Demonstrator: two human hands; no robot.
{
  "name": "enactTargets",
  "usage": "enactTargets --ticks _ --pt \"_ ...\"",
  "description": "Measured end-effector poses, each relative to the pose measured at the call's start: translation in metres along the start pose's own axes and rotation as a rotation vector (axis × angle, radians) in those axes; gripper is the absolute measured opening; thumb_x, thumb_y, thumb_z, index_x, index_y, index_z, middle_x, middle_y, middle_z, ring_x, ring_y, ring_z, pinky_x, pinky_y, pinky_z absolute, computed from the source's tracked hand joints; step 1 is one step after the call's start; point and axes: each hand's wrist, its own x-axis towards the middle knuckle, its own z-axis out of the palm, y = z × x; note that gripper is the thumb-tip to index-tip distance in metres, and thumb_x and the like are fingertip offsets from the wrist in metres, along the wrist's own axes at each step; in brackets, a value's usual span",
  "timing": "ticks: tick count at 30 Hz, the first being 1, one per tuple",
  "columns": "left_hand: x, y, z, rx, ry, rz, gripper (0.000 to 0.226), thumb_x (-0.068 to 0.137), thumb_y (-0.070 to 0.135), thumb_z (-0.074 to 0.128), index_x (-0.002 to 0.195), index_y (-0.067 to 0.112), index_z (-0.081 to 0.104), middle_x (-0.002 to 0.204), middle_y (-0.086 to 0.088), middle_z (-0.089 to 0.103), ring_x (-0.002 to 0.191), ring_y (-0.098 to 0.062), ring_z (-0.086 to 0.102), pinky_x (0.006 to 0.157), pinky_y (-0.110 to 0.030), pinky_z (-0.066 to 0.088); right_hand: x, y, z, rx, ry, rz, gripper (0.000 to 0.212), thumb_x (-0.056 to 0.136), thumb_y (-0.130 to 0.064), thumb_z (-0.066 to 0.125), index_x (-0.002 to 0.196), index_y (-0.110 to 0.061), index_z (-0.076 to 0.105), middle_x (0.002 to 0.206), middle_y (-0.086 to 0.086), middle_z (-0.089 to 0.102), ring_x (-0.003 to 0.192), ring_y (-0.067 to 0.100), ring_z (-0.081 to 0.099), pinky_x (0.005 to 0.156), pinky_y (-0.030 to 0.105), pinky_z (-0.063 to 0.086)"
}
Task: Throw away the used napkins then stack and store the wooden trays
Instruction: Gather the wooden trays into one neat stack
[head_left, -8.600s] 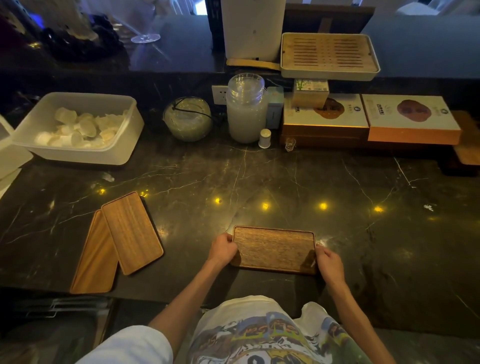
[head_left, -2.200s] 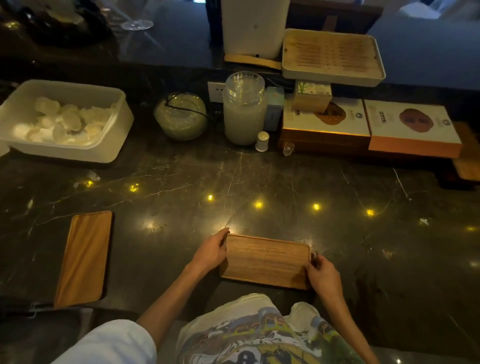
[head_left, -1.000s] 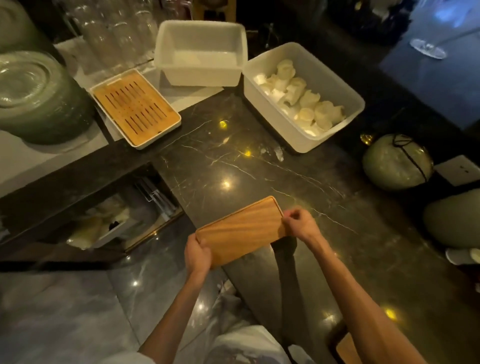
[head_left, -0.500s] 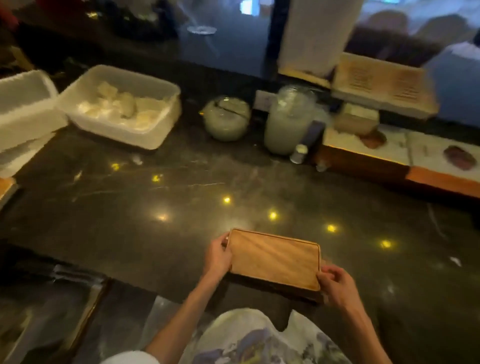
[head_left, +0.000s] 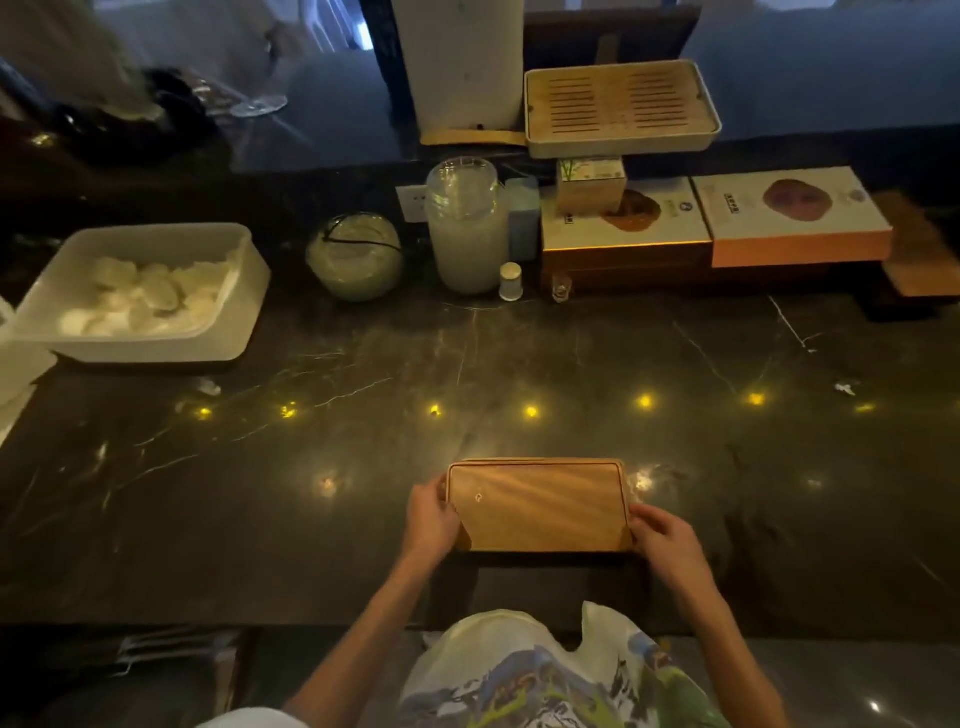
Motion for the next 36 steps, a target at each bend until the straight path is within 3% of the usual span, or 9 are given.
enactTargets --ticks 4,9,13,20,24,28,30,33,36 --pt "0.005 0.006 0.002 0.117 -0.018 -0.017 0.034 0.09 0.014 0.059 0.124 0.015 0.059 0.12 -0.002 0.052 0.114 -0.023 0.056 0.101 -0.038 0.048 0.006 -0.007 0.008 -0.075 -0.017 0.004 0.039 0.095 -0.016 0.049 0.133 -0.017 0.056 0.117 0.003 0.063 0.105 0.017 0.057 0.091 0.037 0.049" --pt "0.013 0.024 0.01 0.161 -0.054 -0.026 0.035 0.087 0.012 0.059 0.122 0.011 0.06 0.124 -0.01 0.053 0.115 -0.026 0.054 0.101 -0.039 0.048 0.011 -0.014 0.005 -0.162 0.005 -0.003 0.039 0.094 -0.014 0.048 0.131 -0.018 0.059 0.106 0.006 0.067 0.094 0.02 0.061 0.087 0.041 0.052" --pt "0.013 0.027 0.015 0.204 -0.064 -0.027 0.038 0.09 0.014 0.057 0.128 0.009 0.055 0.128 -0.012 0.047 0.12 -0.028 0.05 0.105 -0.042 0.044 0.009 -0.012 0.006 -0.154 0.004 -0.004 0.038 0.095 -0.014 0.049 0.132 -0.017 0.058 0.093 -0.002 0.064 0.08 0.009 0.058 0.077 0.034 0.052" --pt "0.011 0.023 0.016 0.189 -0.047 -0.013 0.038 0.09 0.013 0.058 0.128 0.007 0.055 0.127 -0.013 0.053 0.118 -0.029 0.053 0.102 -0.044 0.047 0.006 -0.008 0.011 -0.09 0.021 -0.048 0.034 0.093 -0.018 0.055 0.127 -0.015 0.06 0.082 -0.017 0.06 0.079 0.003 0.057 0.062 0.021 0.047" --pt "0.012 0.019 0.016 0.176 -0.057 -0.018 0.04 0.09 0.013 0.059 0.13 0.009 0.054 0.128 -0.012 0.054 0.118 -0.027 0.054 0.101 -0.042 0.048 0.007 0.0 0.012 -0.053 -0.002 -0.011 0.037 0.094 -0.018 0.054 0.132 -0.019 0.056 0.093 -0.011 0.064 0.092 0.012 0.061 0.082 0.039 0.055" --pt "0.017 0.014 0.012 0.138 -0.057 -0.072 0.042 0.092 0.011 0.057 0.134 0.01 0.051 0.132 -0.011 0.056 0.12 -0.026 0.054 0.097 -0.036 0.049 0.008 0.003 0.011 -0.032 0.01 -0.02 0.044 0.095 -0.02 0.054 0.138 -0.016 0.049 0.119 0.005 0.064 0.109 0.02 0.058 0.093 0.042 0.05" --pt "0.02 0.011 0.011 0.128 -0.076 -0.145 0.044 0.093 0.011 0.053 0.137 0.009 0.047 0.133 -0.011 0.054 0.121 -0.026 0.053 0.097 -0.037 0.048 0.008 0.002 0.011 0.04 0.003 0.02 0.057 0.096 -0.027 0.053 0.148 -0.016 0.032 0.141 0.012 0.05 0.126 0.028 0.049 0.104 0.048 0.043" --pt "0.02 0.004 0.013 0.105 -0.113 -0.206 0.036 0.094 0.011 0.048 0.129 0.007 0.052 0.126 -0.012 0.058 0.112 -0.023 0.056 0.092 -0.034 0.049 0.009 -0.002 0.015 0.237 -0.037 0.069 0.069 0.096 -0.047 0.046 0.153 -0.026 0.013 0.155 0.01 0.031 0.139 0.03 0.034 0.113 0.054 0.031" --pt "0.018 0.0 0.016 0.05 -0.129 -0.211 0.03 0.093 0.008 0.046 0.12 0.006 0.059 0.115 -0.01 0.063 0.098 -0.017 0.058 0.076 -0.027 0.049 0.012 -0.003 0.021 0.283 -0.094 0.054 0.067 0.094 -0.061 0.033 0.15 -0.025 0.026 0.151 0.011 0.036 0.136 0.03 0.038 0.113 0.056 0.029"
